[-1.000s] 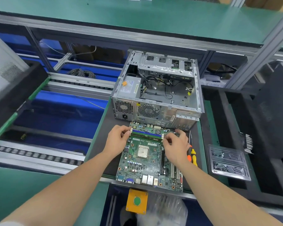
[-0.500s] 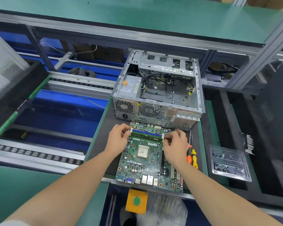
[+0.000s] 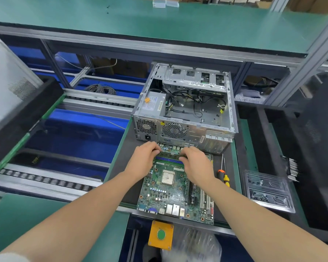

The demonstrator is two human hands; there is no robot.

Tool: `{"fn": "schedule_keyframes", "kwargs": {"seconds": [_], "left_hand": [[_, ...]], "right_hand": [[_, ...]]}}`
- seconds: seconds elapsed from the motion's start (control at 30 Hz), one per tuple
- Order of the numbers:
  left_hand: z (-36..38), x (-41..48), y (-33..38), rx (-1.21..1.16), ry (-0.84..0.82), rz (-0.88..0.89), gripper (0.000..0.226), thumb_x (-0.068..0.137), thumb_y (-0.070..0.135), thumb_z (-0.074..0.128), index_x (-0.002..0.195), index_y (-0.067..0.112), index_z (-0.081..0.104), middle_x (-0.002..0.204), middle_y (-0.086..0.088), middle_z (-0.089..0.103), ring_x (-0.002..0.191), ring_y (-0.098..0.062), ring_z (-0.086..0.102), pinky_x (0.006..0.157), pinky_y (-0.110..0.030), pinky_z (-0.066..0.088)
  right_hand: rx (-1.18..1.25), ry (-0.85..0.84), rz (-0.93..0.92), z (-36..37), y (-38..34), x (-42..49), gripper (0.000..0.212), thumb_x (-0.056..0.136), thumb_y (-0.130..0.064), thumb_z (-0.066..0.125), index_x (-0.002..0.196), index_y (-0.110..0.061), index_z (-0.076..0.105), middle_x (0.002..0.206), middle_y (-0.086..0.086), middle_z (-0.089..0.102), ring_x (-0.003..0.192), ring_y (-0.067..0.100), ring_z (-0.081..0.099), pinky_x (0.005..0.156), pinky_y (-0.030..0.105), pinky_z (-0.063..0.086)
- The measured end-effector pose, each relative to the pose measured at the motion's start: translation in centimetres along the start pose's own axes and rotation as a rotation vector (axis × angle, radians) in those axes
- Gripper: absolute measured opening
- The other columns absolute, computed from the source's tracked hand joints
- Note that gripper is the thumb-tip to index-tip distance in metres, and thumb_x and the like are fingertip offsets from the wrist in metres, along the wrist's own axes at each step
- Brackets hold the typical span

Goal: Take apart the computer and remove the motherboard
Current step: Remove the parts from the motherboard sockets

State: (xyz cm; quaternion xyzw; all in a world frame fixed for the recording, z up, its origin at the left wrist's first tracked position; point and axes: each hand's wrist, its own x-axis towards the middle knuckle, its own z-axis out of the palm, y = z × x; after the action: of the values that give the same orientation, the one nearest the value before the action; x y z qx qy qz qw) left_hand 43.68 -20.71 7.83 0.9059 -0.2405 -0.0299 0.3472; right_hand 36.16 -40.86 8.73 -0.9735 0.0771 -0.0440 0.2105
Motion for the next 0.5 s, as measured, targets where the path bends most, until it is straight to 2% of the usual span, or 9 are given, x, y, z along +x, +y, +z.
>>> {"fn": "schedule_keyframes", "kwargs": {"seconds": [0.03,0.13,0.23,0.33,0.43,0.5], "left_hand": [[-0.2,0.1,0.3,-0.036,0.009,-0.019,0.013,0.105,0.013,0.056,0.103,0.018,0.068,0.095,0.011,0.064,0.084,-0.003,0.058,0.076,-0.028,0.045],[-0.8,0.1,1.0,-0.212,0.075,-0.054,0.012,0.102,0.017,0.06,0.1,0.027,0.067,0.082,0.012,0.065,0.075,-0.004,0.063,0.065,-0.016,0.046],[-1.7,0.6,2.0,-0.482,0.178,-0.089,0.015,0.097,0.021,0.068,0.097,0.036,0.065,0.079,0.004,0.07,0.066,-0.013,0.072,0.064,-0.021,0.056],[-2.7,1.8,3.8,-0.66,0.243,-0.089,0.01,0.09,0.03,0.076,0.094,0.035,0.068,0.077,-0.003,0.073,0.063,-0.024,0.074,0.063,-0.029,0.059],[-3.5,3.4,6.0,-0.837,0.226,-0.089,0.019,0.083,0.035,0.081,0.099,0.031,0.072,0.083,-0.007,0.076,0.07,-0.026,0.075,0.067,-0.031,0.06],[-3.8,4.5,7.5,-0.874,0.181,-0.065,0.023,0.081,0.033,0.083,0.102,0.034,0.073,0.09,-0.006,0.077,0.078,-0.025,0.076,0.074,-0.03,0.06]], "right_hand": [[0.027,-0.001,0.01,-0.2,-0.1,0.0,0.015,0.104,-0.027,0.058,0.112,-0.02,0.068,0.109,-0.002,0.064,0.103,0.023,0.06,0.078,0.035,0.05],[0.162,-0.001,0.019,-1.1,0.0,-0.2,0.014,0.102,-0.025,0.064,0.111,-0.017,0.072,0.106,0.0,0.067,0.098,0.021,0.061,0.087,0.037,0.052],[0.357,-0.013,0.03,-2.2,0.4,-0.7,0.013,0.097,-0.027,0.072,0.106,-0.018,0.075,0.091,-0.005,0.07,0.084,0.013,0.063,0.082,0.032,0.052],[0.57,-0.034,0.061,-3.5,0.5,-1.1,0.007,0.093,-0.025,0.078,0.096,-0.02,0.075,0.079,0.0,0.069,0.066,0.019,0.068,0.067,0.035,0.061],[0.758,-0.007,0.093,-4.8,0.5,-1.0,0.008,0.092,-0.022,0.079,0.094,-0.017,0.074,0.077,0.006,0.071,0.058,0.024,0.071,0.055,0.035,0.06],[0.858,0.029,0.107,-5.7,0.3,-0.7,0.006,0.092,-0.021,0.078,0.094,-0.018,0.073,0.074,0.003,0.072,0.062,0.026,0.072,0.055,0.034,0.059]]}}
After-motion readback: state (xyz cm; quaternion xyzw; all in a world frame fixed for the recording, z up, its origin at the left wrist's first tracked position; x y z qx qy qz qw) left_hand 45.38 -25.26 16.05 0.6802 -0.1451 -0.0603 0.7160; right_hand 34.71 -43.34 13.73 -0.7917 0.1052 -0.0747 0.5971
